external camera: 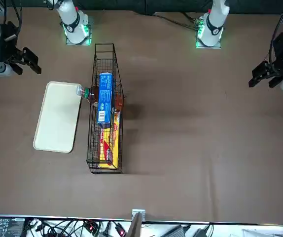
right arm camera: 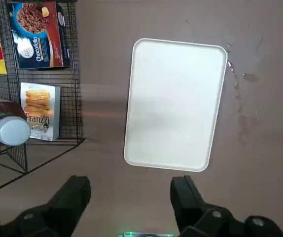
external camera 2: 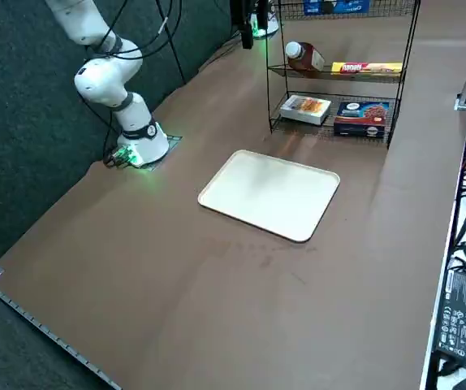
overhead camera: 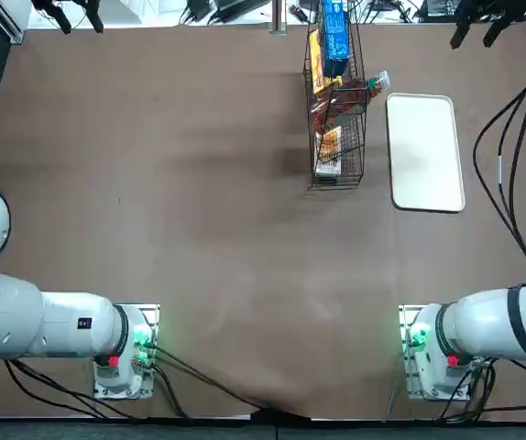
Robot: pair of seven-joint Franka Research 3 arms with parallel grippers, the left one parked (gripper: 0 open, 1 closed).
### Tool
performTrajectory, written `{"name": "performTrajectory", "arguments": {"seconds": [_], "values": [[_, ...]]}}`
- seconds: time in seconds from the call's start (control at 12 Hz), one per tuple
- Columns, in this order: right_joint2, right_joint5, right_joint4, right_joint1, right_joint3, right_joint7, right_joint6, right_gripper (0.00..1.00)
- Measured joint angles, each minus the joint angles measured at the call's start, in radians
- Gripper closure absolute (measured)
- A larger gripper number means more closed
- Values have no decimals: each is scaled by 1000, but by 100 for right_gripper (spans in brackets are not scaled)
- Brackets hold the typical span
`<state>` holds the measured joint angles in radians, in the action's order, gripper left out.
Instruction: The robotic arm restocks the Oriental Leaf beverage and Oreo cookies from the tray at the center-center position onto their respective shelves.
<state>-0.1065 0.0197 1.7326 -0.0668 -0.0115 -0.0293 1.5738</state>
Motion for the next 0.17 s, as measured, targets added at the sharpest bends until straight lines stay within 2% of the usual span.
{"name": "performTrajectory", "arguments": {"seconds": [0.17], "values": [[-4, -1, 3, 1, -7, 22, 4, 0]]}}
